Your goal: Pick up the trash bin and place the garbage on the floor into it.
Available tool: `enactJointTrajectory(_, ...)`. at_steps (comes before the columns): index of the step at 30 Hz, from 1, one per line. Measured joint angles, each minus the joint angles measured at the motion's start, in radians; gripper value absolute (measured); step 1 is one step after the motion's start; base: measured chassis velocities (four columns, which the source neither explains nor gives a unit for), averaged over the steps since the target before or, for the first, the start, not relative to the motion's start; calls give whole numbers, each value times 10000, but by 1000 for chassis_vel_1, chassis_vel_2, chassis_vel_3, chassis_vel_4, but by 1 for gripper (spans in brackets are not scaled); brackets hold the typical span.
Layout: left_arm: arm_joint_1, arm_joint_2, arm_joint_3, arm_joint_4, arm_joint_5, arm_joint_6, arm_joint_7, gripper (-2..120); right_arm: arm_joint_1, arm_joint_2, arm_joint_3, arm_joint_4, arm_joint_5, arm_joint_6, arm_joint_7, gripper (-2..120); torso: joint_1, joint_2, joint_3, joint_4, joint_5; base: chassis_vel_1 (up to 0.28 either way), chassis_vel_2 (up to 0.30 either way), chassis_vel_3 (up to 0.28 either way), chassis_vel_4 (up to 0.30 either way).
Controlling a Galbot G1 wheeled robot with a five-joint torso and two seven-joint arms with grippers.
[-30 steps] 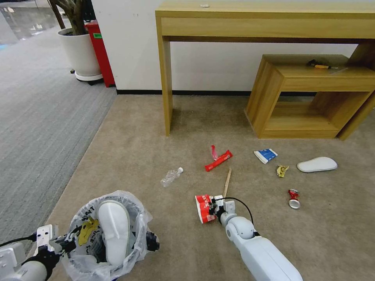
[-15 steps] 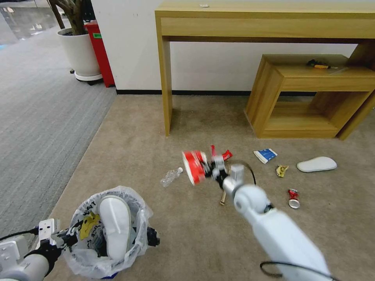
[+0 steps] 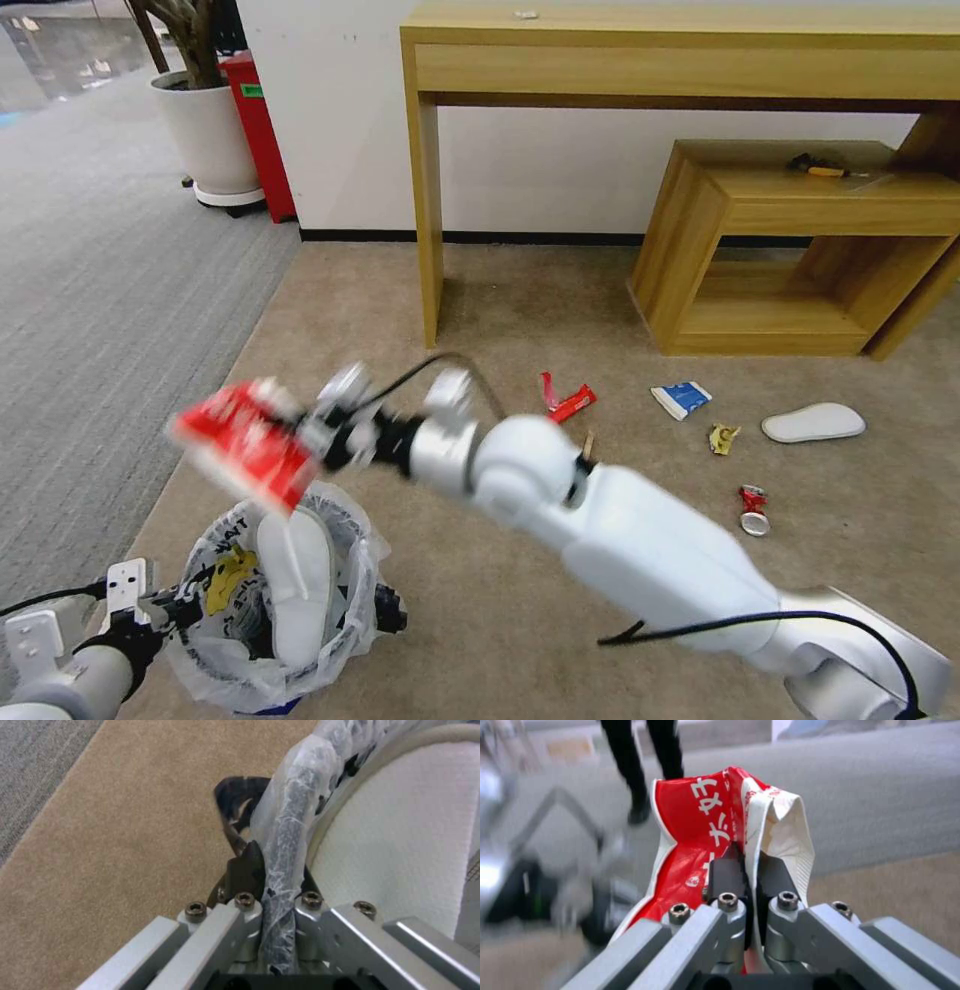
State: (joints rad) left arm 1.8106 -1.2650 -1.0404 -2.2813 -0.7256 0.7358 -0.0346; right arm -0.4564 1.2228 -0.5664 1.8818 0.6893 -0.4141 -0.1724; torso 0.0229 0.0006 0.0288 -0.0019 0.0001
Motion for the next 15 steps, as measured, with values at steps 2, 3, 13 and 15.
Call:
enactJointTrajectory(2, 57, -13, -43, -28, -4, 0, 0, 1, -185, -152, -377, 2, -620, -3, -86, 0, 0, 0, 0, -1, 1, 0, 0, 0, 0)
enactJointTrajectory(3, 83, -36, -55, -31, -3, 0, 0, 1, -290, -249, -588, 8, -993, -12, -91, 0, 0, 0, 0, -1, 1, 0, 0, 0, 0)
enactJointTrajectory(13, 57, -33, -60, -123, -9, 0, 5, 1, -416, -379, -854, 67, -1225, -61, 145, 30, 0, 0, -1, -1, 1, 0, 0, 0, 0)
enactJointTrajectory(15, 41, -25, -61, -139, -14, 0, 3, 1, -440, -394, -883, 92, -1198, -62, 183, 36, 0, 0, -1, -1, 2, 0, 0, 0, 0)
